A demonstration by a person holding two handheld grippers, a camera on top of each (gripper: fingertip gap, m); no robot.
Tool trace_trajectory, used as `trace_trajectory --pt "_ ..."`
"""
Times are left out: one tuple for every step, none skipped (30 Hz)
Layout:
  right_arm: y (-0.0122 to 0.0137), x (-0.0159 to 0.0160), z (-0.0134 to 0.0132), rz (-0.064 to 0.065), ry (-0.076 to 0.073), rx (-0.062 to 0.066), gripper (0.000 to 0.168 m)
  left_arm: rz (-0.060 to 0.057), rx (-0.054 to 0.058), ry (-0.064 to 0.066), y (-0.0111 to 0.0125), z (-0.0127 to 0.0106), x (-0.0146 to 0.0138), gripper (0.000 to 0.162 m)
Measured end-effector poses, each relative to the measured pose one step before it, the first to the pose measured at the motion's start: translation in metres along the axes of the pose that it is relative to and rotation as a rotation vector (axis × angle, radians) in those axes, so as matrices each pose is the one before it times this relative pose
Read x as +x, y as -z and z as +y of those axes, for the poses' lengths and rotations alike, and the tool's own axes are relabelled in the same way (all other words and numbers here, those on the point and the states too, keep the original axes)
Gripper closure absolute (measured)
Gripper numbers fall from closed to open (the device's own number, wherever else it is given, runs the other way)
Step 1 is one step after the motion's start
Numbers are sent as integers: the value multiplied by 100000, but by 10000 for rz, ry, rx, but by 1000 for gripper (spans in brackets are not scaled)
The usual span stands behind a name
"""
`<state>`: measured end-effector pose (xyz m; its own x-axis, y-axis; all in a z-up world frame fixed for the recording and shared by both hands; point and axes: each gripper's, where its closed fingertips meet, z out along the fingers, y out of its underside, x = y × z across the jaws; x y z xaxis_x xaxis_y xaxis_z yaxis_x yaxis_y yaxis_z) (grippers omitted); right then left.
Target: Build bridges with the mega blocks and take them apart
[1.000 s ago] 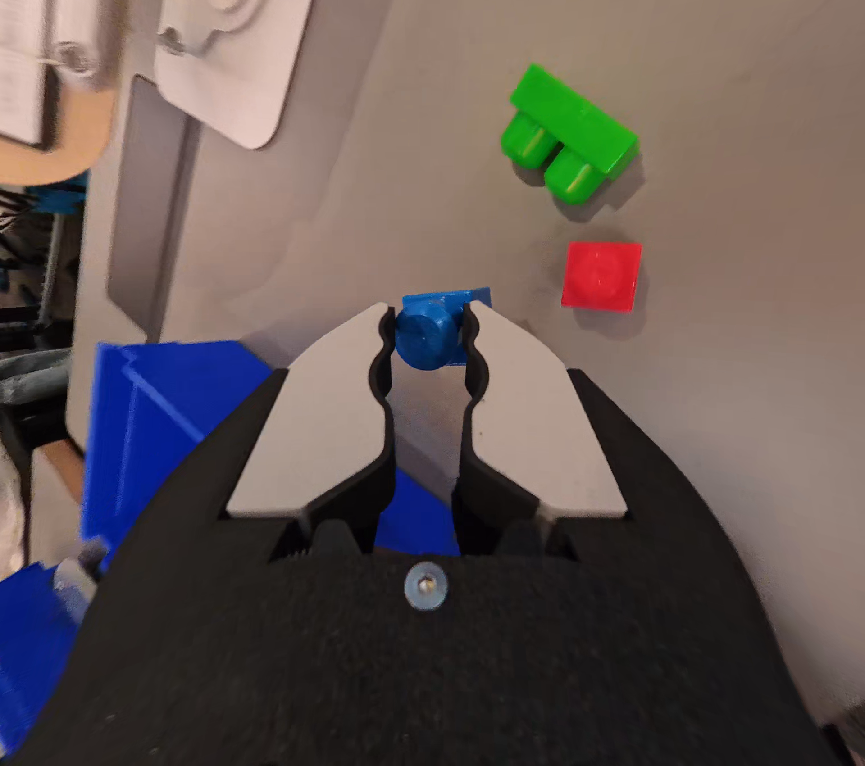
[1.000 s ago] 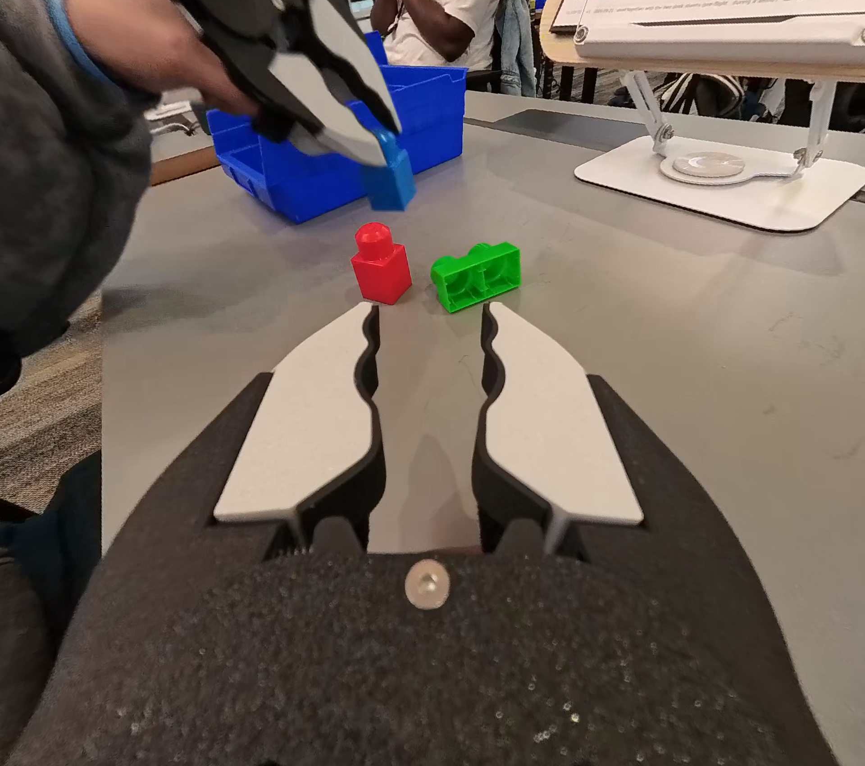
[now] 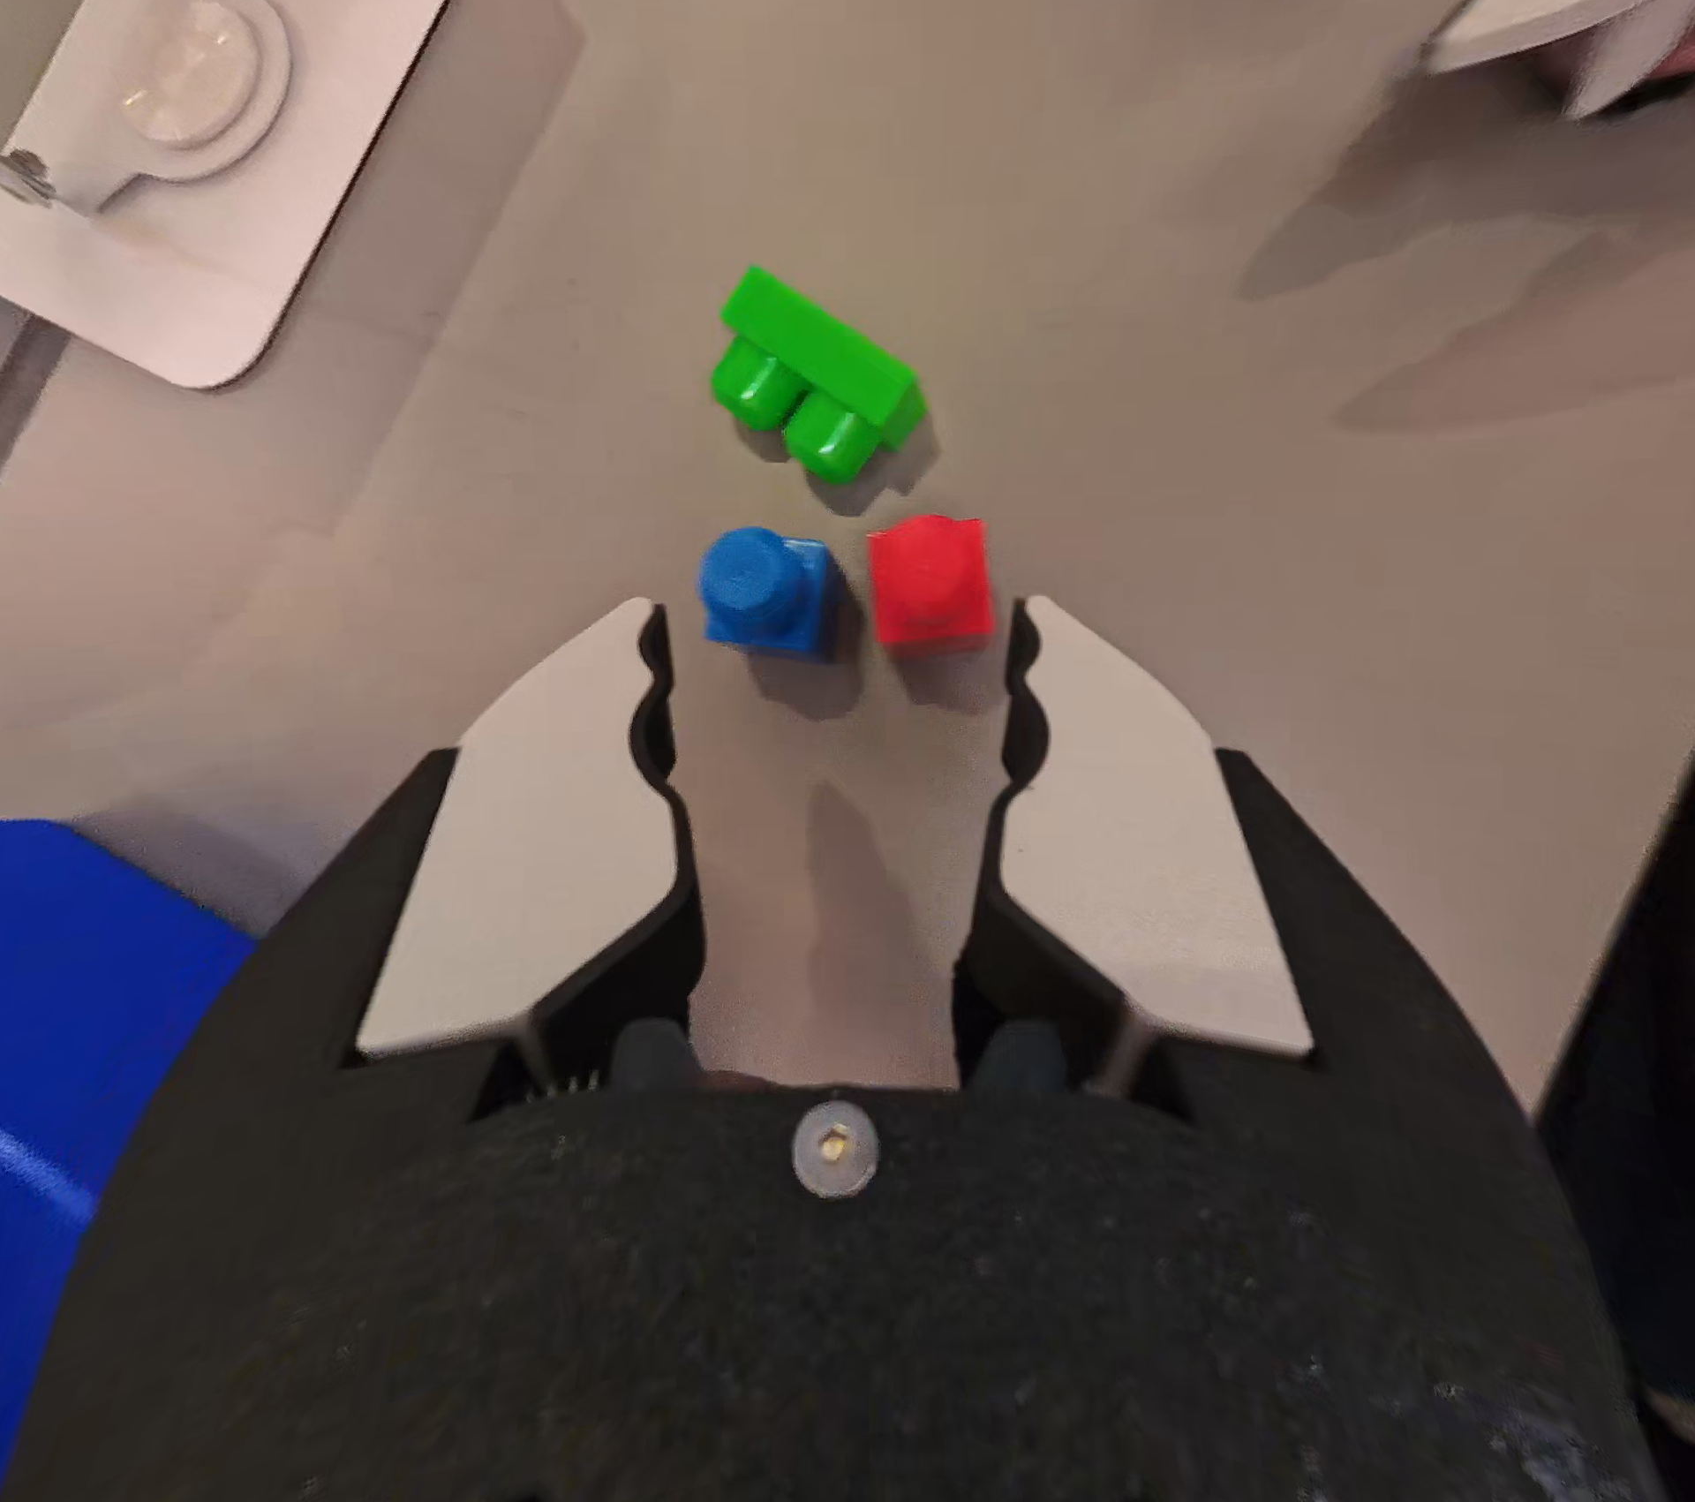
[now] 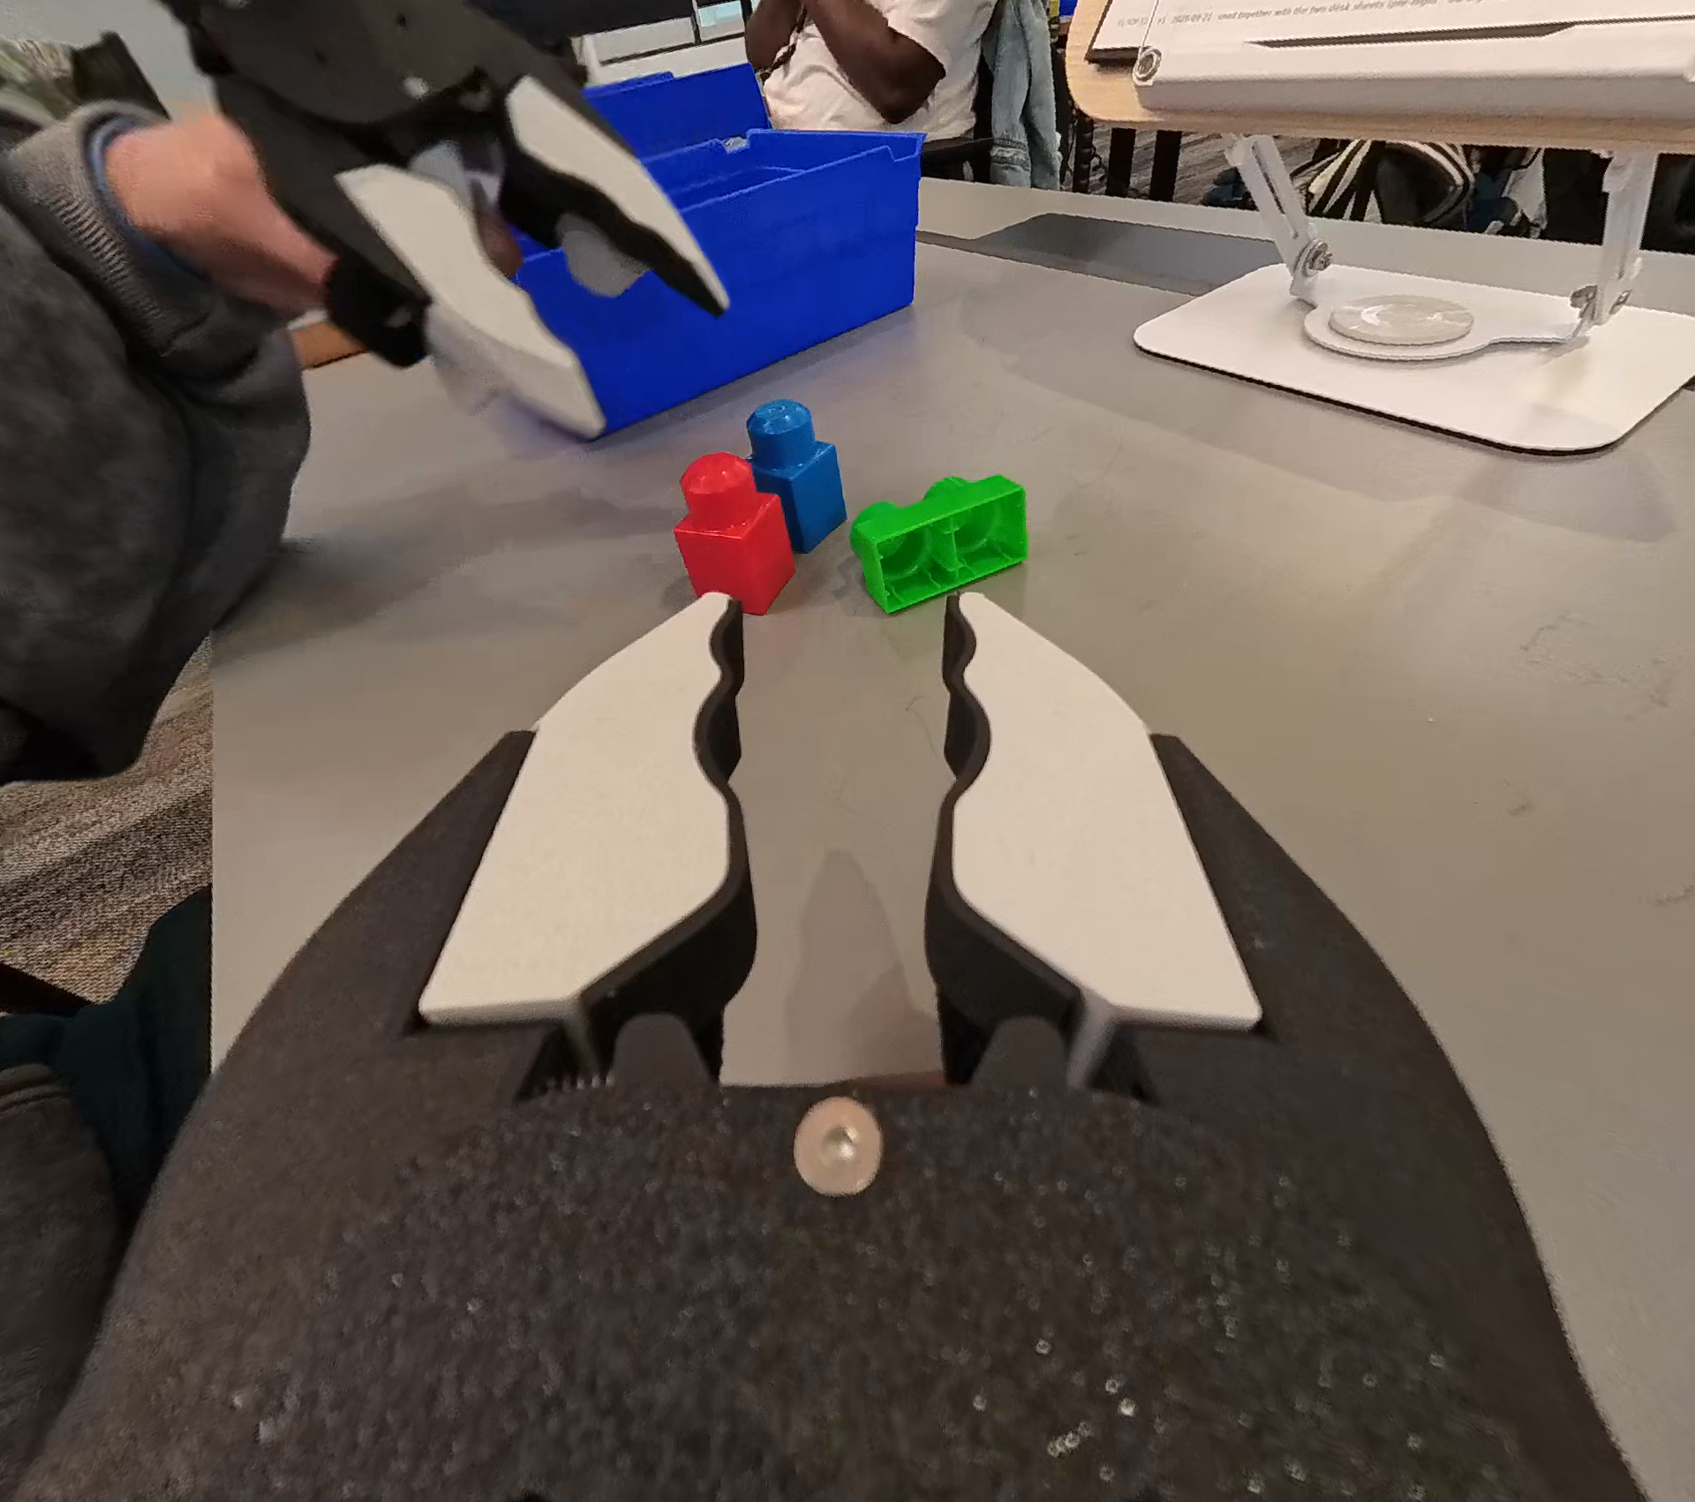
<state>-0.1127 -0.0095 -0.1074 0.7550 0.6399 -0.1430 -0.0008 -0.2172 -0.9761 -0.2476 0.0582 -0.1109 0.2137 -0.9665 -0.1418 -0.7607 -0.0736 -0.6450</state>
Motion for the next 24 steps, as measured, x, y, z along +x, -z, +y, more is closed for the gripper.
trace_trajectory --pt "16 -1 -5 -4 -6 6 127 89 534 454 96 352 890 80" --pt "-5 2 2 -3 -1 -3 127 12 490 443 -167 538 779 66" --pt "-9 -11 8 0 6 -6 127 -247 272 276 -359 844 296 65" --pt "-14 -16 21 2 17 -17 127 -569 72 64 -459 992 -305 63" --pt "-39 -30 36 1 32 -29 127 -530 31 -81 -485 819 -378 60" --pt "-43 -45 38 -2 40 -39 127 -411 89 -35 -459 477 -412 60" --pt "-57 -45 59 2 42 -50 127 -187 82 66 -425 154 -313 61" --pt "-48 -28 64 11 39 -54 127 -49 54 130 -420 -85 -278 62" --pt "-48 -17 51 10 27 -46 127 51 16 121 -438 -184 -239 62" --pt "-34 -5 29 6 9 -29 127 213 -71 80 -512 -92 -21 62" --pt "-23 18 15 5 -10 -19 127 181 -194 84 -587 74 -59 62" --pt "-14 23 20 -6 -24 -16 127 125 -251 63 -615 195 -70 62" --pt "-2 22 8 -9 -32 -4 127 98 -250 53 -581 252 -30 62" --pt "8 22 -8 -7 -30 11 127 61 -210 -7 -485 266 -21 63" --pt "32 25 -34 -4 -23 29 127 55 -44 -38 -371 113 56 63" --pt "48 15 -50 -5 -19 47 127 121 103 -19 -258 -54 186 64" --pt "60 10 -52 -4 -11 52 127 104 104 -9 -203 -114 183 65" --pt "44 -1 -48 -2 -5 39 127 47 16 -62 -106 -91 100 65" --pt "19 -3 -23 -9 -1 22 127 -37 67 -75 -58 -188 -31 64" --pt "5 -12 -2 -6 4 3 127 -31 104 -64 -39 -219 -37 65" --pt "0 -20 13 -5 11 -8 127 28 6 -31 -84 -53 10 66" --pt "-6 -12 1 -1 15 1 127 -8 -72 -5 -105 39 -65 67" --pt "12 -16 -12 1 15 7 127 -40 -27 17 -84 -7 -134 66" --pt "-4 -11 5 2 10 -2 127 -4 17 26 -40 -46 -101 67"
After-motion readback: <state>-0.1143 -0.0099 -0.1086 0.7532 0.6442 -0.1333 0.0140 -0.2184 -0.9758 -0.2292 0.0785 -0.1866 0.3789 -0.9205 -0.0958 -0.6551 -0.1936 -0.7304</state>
